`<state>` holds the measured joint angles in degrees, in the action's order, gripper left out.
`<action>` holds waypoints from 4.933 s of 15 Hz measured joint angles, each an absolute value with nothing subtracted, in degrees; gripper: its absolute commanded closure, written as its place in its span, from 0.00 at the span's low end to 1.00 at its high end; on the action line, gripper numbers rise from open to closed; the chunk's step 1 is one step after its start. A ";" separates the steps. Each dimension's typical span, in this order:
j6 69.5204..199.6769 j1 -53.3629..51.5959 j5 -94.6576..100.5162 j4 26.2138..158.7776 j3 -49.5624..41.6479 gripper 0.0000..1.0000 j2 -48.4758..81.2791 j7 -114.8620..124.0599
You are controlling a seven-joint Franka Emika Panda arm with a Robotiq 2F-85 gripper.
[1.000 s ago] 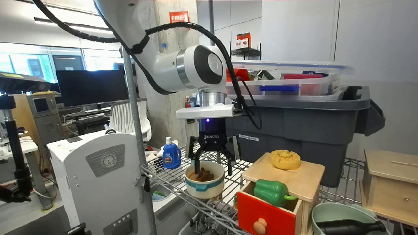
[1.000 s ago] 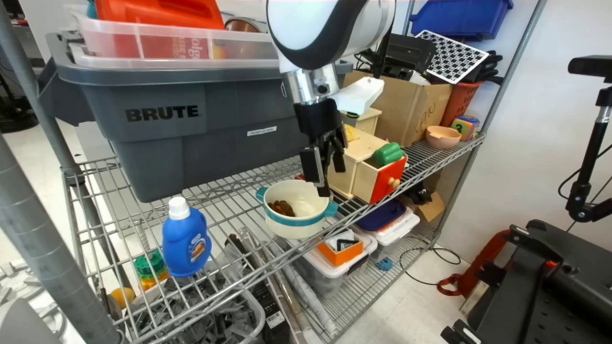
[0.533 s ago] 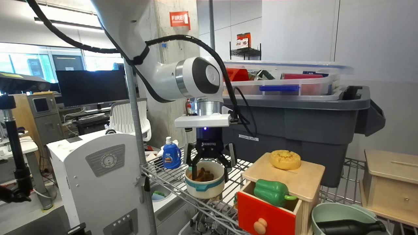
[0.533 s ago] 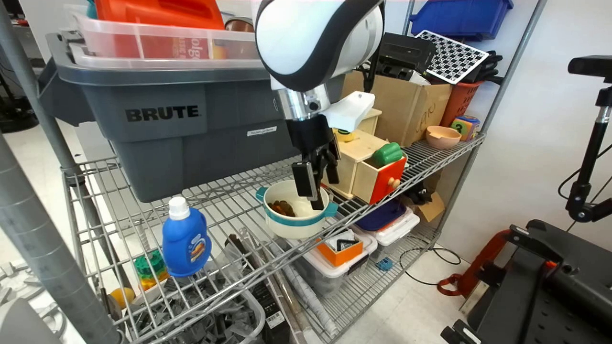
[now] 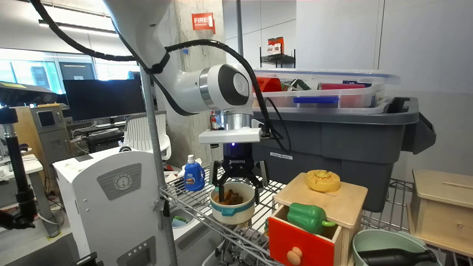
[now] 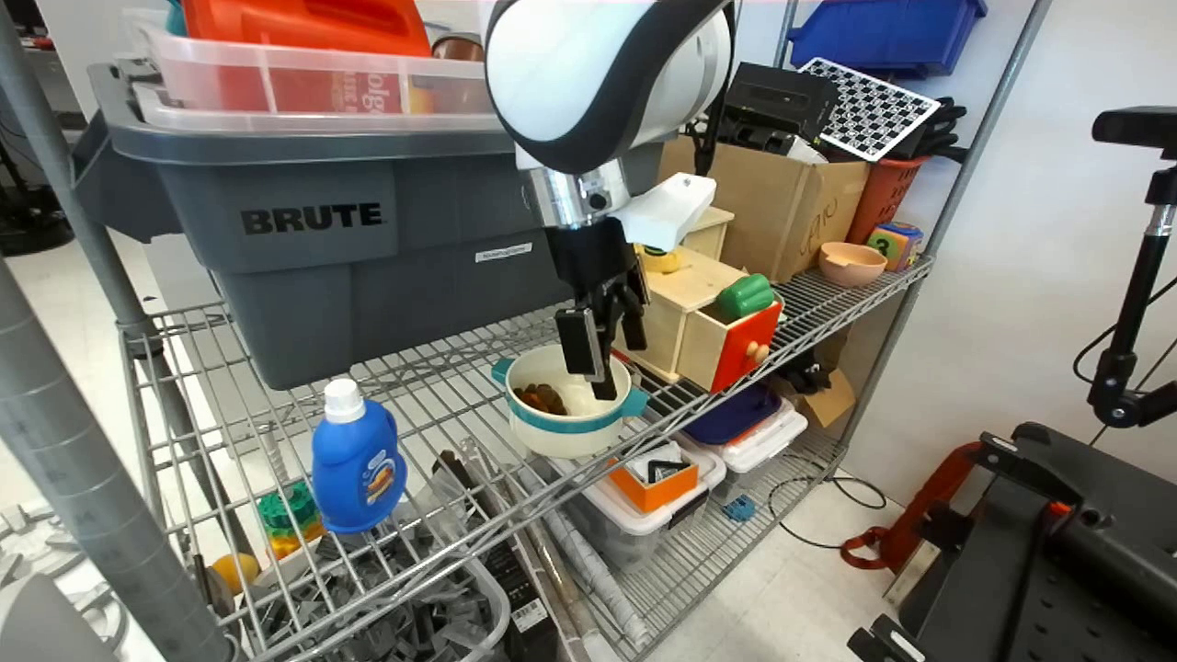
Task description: Pick up the green pepper plush toy and put it in the boy to the left, pick up the light green object and put it in the bowl to the right
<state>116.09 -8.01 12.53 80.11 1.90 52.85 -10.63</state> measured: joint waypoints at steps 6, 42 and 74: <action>116.12 -8.19 12.96 79.94 1.82 0.00 53.06 -10.57; 128.48 -7.84 14.78 98.47 -0.93 0.00 38.54 -2.89; 143.95 -1.15 15.32 117.86 -4.38 0.00 25.06 2.02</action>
<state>143.95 -1.15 15.32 117.86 -4.38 25.06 2.02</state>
